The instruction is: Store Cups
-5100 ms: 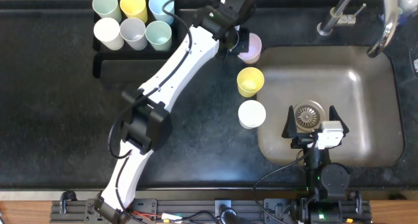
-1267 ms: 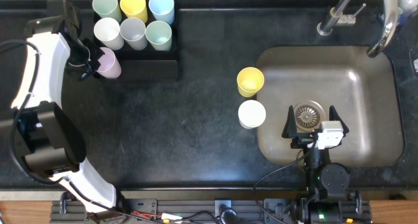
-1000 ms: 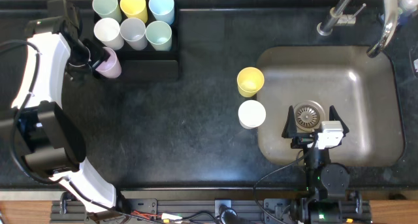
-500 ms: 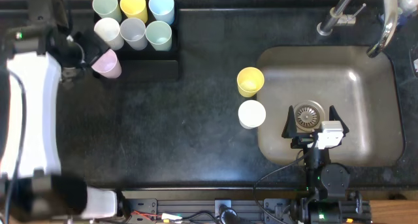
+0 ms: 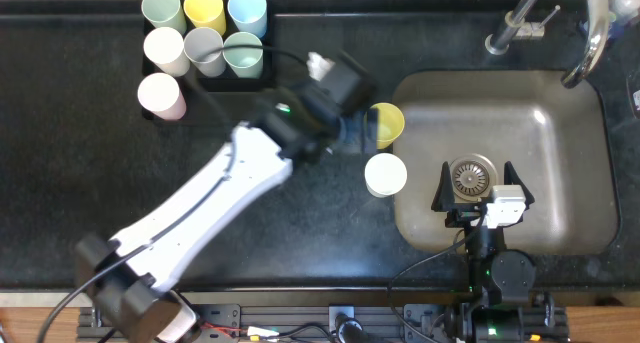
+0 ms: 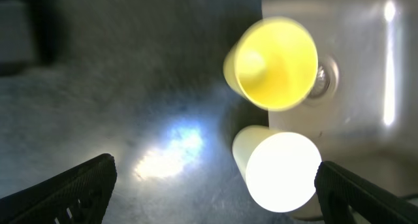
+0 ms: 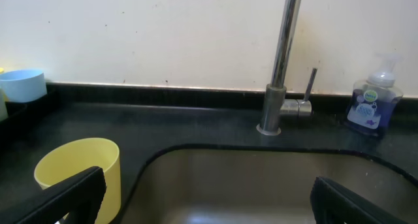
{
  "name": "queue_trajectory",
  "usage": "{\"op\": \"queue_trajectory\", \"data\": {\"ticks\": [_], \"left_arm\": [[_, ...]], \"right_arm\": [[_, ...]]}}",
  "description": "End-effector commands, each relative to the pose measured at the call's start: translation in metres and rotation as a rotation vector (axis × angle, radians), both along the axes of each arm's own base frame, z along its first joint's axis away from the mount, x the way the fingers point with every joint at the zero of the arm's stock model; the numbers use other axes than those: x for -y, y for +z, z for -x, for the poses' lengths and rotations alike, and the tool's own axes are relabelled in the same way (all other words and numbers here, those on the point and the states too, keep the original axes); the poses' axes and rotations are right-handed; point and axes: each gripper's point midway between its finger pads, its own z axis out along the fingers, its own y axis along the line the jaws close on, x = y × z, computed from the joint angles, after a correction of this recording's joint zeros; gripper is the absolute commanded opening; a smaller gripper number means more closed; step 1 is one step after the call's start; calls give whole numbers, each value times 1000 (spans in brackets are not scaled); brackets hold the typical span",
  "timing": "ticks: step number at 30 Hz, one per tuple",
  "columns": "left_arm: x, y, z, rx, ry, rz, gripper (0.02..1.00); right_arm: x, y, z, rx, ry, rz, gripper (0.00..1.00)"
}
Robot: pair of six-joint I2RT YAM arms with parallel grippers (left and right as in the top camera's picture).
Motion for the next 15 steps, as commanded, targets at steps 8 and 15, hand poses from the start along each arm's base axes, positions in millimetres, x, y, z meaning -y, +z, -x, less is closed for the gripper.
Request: {"op": "queue_trajectory", "data": {"ticks": [8, 15], "left_arm": [[10, -43, -8, -89, 7, -48, 996], [27, -59, -21, -104, 1, -39, 996]], "right_arm": [[-1, -4, 0, -3, 6, 3, 996], [-1, -4, 0, -3, 6, 3, 993]]}}
